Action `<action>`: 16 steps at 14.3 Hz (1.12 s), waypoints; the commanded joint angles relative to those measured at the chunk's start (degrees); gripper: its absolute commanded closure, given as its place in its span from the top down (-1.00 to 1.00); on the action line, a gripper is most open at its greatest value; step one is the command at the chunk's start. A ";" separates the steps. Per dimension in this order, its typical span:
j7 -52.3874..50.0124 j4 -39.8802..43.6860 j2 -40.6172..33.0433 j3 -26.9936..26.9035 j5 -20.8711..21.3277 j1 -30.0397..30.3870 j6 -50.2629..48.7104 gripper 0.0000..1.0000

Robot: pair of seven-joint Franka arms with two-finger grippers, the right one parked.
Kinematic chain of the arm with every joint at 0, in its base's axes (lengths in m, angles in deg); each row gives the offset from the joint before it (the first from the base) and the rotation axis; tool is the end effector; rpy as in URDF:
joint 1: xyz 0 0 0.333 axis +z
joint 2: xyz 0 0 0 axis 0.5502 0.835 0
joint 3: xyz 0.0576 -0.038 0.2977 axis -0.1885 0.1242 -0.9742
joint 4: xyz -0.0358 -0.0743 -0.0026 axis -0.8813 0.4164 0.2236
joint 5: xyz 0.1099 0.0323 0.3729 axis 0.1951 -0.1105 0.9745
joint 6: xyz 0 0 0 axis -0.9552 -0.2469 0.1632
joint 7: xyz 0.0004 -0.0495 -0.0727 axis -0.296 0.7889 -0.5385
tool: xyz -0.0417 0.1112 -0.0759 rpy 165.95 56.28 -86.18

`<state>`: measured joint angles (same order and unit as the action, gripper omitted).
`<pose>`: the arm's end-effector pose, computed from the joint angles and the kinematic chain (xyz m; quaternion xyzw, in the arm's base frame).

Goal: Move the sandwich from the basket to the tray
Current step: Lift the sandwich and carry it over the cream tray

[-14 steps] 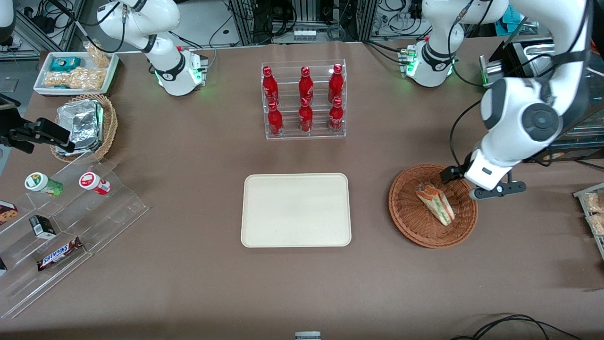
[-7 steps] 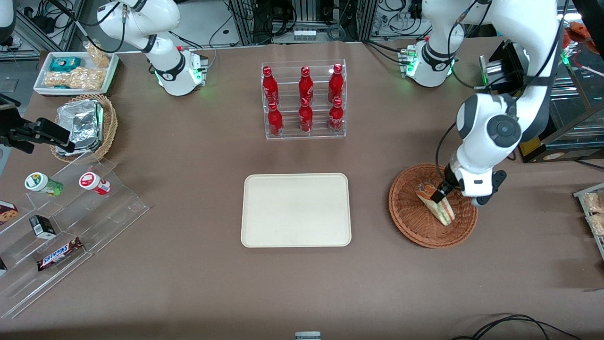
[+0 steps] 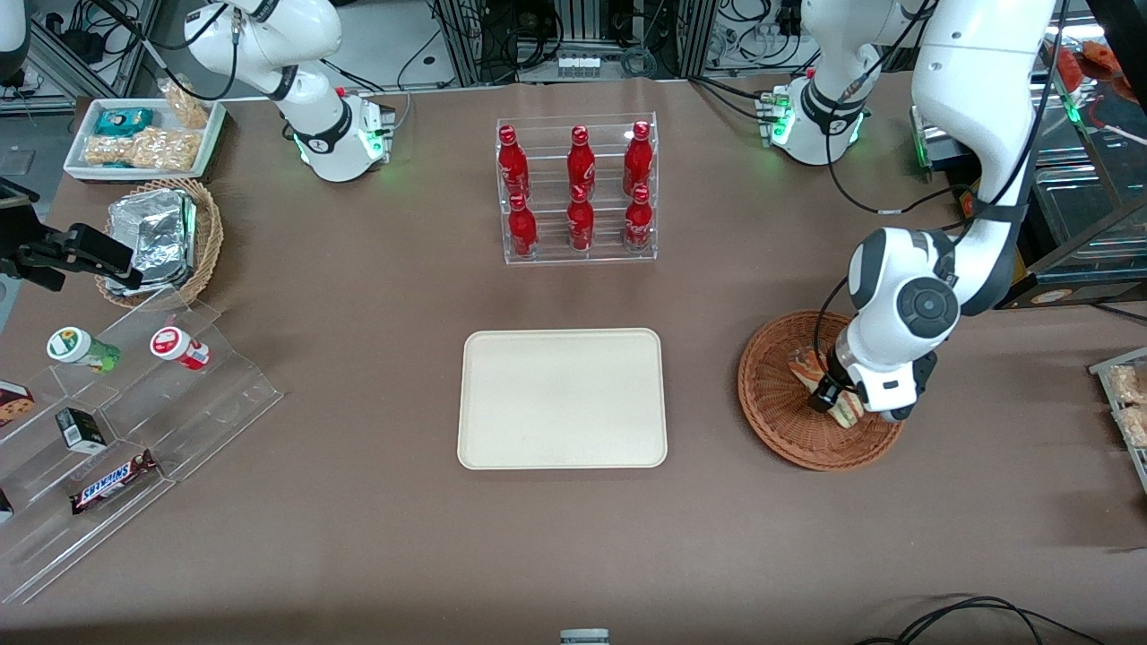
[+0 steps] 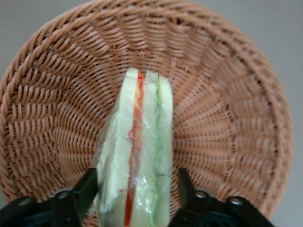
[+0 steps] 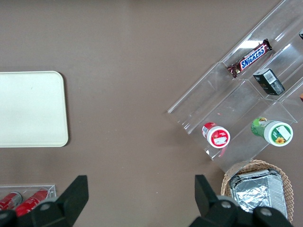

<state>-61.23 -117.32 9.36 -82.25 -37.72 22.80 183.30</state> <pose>0.5754 -0.1052 0.2051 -0.8995 -0.4357 0.0192 0.0255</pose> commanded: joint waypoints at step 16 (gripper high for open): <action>18.57 48.11 24.06 10.68 5.51 -14.71 -24.52 -1.00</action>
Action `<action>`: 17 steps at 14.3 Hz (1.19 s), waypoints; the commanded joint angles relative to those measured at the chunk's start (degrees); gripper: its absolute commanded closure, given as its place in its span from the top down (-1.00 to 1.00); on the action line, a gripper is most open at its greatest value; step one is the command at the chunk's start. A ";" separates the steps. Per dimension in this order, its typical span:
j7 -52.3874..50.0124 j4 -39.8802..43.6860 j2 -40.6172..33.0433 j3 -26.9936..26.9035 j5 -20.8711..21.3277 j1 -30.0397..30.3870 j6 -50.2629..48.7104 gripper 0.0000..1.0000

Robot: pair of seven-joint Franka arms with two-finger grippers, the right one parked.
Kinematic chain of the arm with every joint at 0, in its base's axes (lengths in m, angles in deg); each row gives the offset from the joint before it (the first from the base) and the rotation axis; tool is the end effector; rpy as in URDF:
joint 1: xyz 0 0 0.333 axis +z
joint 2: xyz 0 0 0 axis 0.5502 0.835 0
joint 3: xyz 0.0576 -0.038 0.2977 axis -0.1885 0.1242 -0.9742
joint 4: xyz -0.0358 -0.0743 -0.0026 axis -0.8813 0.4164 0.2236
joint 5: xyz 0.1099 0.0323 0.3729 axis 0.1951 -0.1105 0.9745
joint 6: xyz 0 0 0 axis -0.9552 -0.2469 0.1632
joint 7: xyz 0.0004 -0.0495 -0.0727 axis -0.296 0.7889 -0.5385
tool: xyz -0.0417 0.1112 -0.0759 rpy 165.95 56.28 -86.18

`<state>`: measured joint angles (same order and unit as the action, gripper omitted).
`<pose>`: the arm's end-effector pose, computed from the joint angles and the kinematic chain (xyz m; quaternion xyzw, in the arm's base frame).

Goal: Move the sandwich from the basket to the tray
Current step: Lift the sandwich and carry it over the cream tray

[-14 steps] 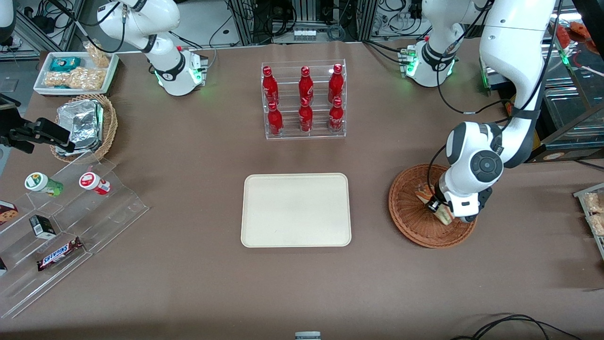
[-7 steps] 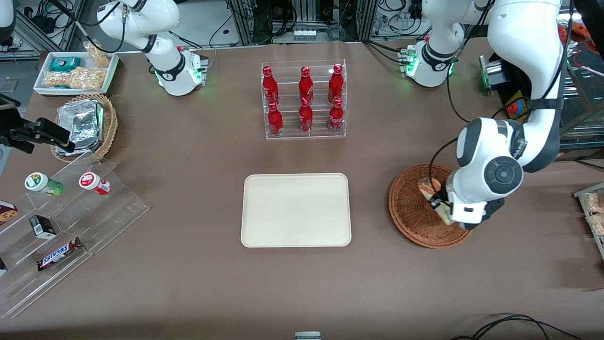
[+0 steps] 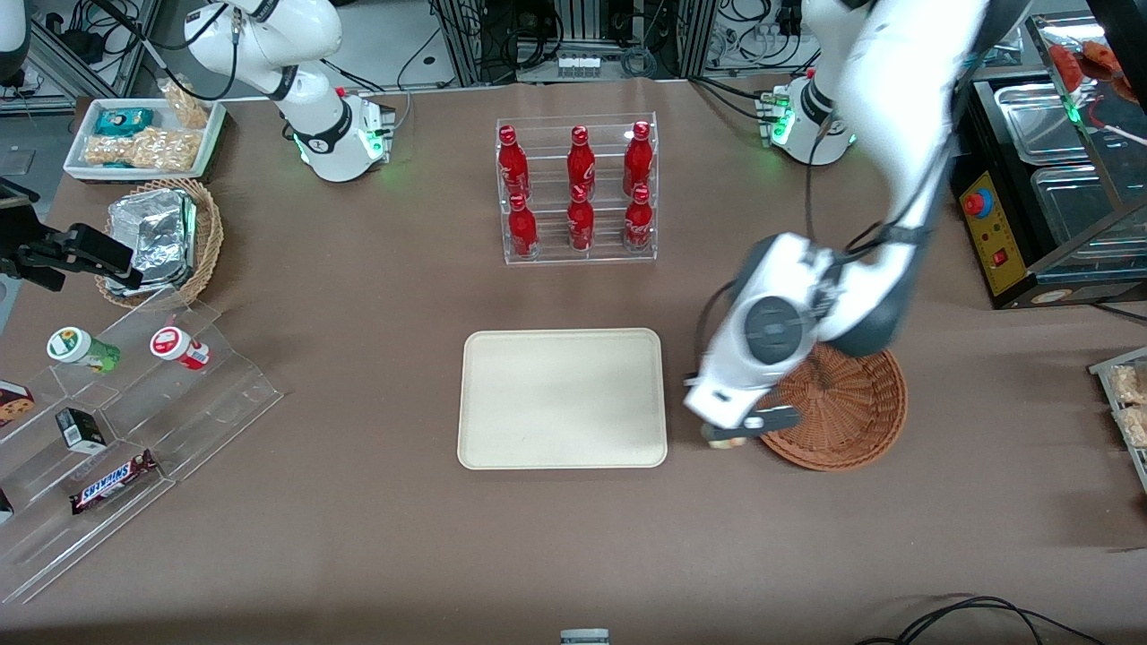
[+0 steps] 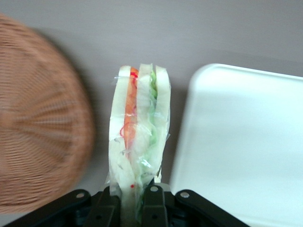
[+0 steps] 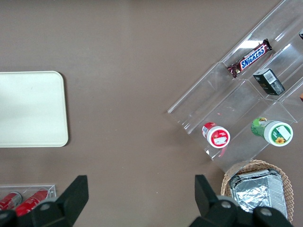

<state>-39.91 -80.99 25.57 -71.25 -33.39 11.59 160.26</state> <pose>0.6065 -0.3527 0.2653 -0.9957 -0.0762 0.0485 0.0188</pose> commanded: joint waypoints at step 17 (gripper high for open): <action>-12.52 16.13 15.53 -0.50 1.36 -15.83 11.71 1.00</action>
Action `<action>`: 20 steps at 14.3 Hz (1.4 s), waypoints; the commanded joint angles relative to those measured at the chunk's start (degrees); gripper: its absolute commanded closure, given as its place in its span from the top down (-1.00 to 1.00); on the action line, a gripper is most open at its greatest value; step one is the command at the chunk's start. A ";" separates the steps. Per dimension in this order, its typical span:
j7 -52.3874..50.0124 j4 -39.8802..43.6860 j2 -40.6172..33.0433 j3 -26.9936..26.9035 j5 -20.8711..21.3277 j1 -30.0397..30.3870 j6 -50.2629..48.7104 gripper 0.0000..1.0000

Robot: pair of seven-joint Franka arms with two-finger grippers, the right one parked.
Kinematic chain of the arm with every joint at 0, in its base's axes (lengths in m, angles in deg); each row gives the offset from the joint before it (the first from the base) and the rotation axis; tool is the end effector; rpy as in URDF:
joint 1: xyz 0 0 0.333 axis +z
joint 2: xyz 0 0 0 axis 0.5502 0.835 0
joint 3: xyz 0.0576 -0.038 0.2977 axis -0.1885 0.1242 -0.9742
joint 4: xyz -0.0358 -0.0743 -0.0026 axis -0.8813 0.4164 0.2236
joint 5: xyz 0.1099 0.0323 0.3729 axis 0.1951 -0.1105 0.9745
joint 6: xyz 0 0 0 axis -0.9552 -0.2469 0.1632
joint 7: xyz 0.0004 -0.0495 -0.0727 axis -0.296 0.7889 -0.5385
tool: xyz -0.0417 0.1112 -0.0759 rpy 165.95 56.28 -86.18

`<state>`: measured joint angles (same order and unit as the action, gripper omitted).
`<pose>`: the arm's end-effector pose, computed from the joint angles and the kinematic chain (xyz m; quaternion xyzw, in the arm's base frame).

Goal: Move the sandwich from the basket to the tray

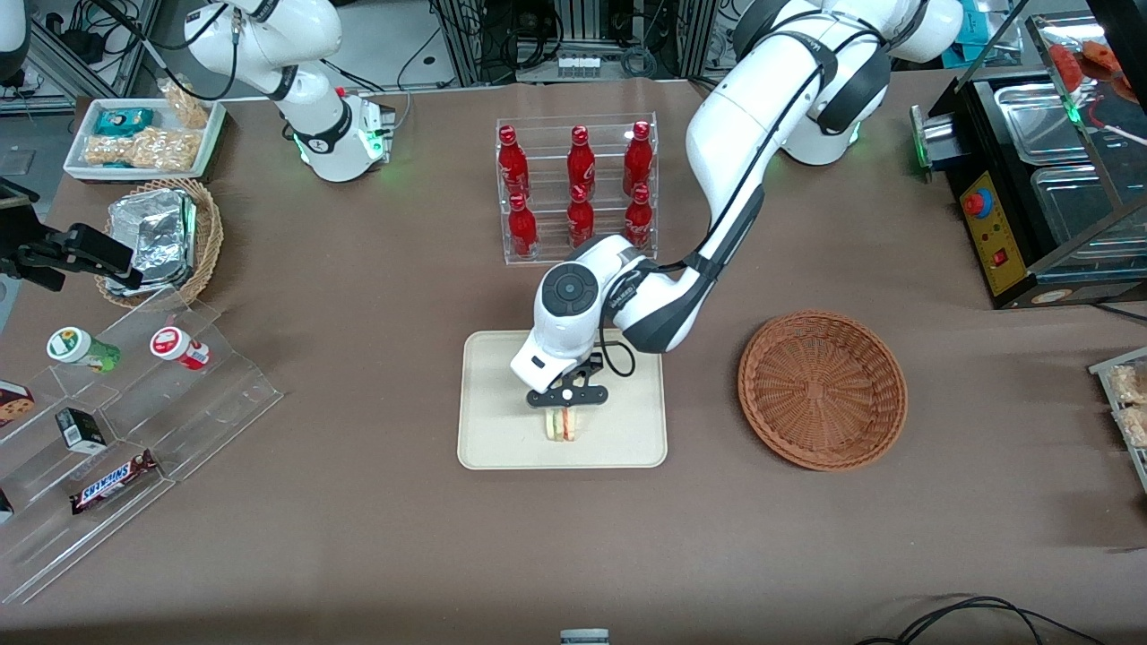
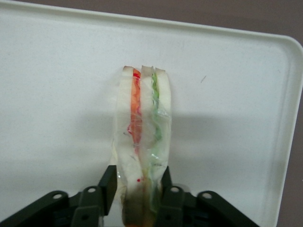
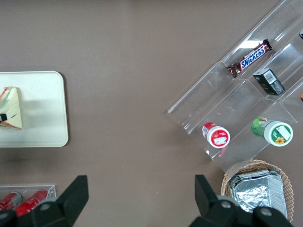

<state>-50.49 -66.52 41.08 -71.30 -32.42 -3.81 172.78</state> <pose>0.5487 -0.5392 0.2021 0.9971 0.0499 0.0141 0.0552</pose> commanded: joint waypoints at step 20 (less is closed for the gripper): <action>12.25 -34.28 -47.26 -8.18 -0.14 17.04 -23.99 1.00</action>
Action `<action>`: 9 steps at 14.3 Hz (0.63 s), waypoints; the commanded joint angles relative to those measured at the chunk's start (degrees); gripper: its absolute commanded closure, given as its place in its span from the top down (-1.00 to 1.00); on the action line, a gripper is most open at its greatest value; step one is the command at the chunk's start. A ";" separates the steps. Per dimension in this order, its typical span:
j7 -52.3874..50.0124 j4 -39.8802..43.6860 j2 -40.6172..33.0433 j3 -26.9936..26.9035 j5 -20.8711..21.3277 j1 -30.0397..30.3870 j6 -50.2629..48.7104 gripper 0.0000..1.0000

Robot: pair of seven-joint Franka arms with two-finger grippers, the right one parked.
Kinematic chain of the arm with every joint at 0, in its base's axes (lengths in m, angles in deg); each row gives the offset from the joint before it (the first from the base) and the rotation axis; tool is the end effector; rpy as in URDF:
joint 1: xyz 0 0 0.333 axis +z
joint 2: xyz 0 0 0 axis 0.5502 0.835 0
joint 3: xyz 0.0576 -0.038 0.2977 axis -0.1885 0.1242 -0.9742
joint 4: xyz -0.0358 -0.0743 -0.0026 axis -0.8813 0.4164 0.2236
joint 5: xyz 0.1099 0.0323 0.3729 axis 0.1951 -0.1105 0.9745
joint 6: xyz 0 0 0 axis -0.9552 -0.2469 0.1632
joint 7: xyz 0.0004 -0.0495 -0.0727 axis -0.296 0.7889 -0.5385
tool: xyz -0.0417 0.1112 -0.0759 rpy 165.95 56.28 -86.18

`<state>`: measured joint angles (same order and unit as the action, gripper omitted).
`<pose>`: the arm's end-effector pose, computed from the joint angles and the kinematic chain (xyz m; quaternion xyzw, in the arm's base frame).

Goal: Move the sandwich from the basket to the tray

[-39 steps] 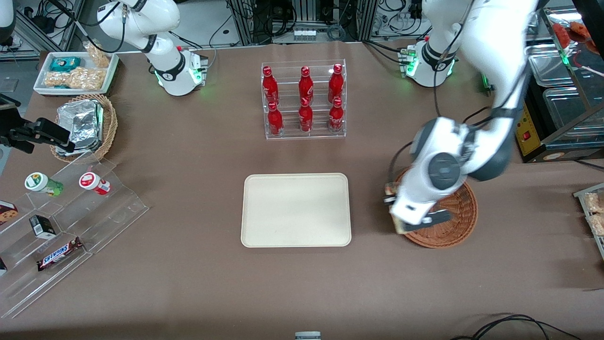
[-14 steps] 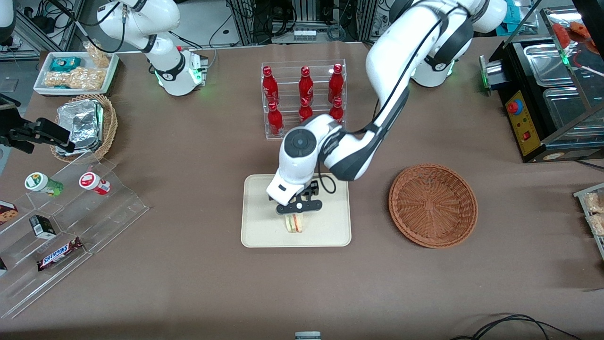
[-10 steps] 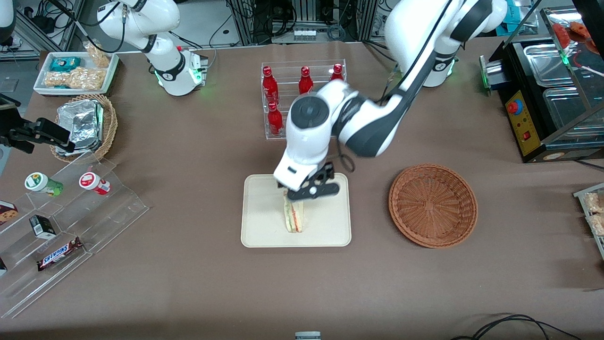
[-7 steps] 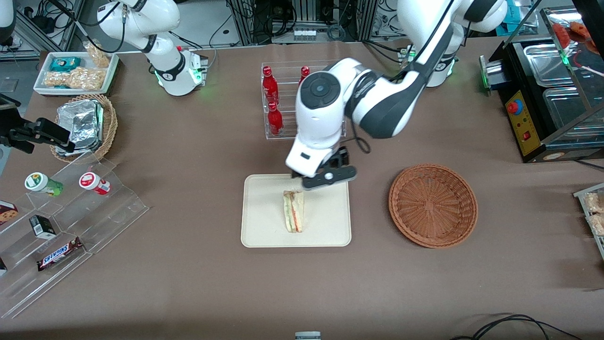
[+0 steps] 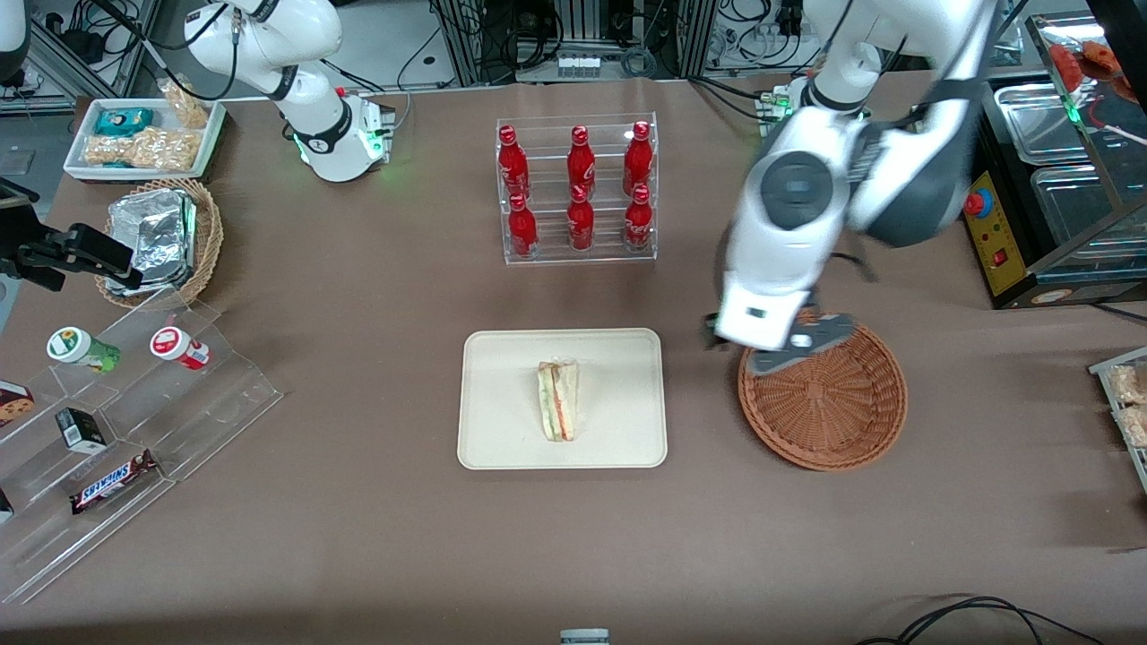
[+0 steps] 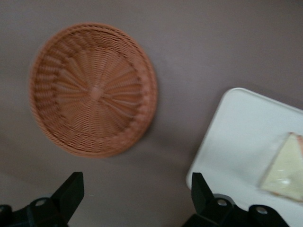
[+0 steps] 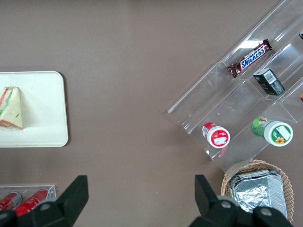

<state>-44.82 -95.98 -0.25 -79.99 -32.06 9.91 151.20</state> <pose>0.5595 -0.2505 0.4272 -0.9835 -0.1674 -0.0001 0.0686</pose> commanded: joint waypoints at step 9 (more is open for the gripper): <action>32.19 -0.35 -13.85 0.42 -4.64 19.41 -19.74 1.00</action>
<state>-14.64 -97.66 -12.51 -80.42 -36.11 27.26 134.19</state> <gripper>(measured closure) 0.000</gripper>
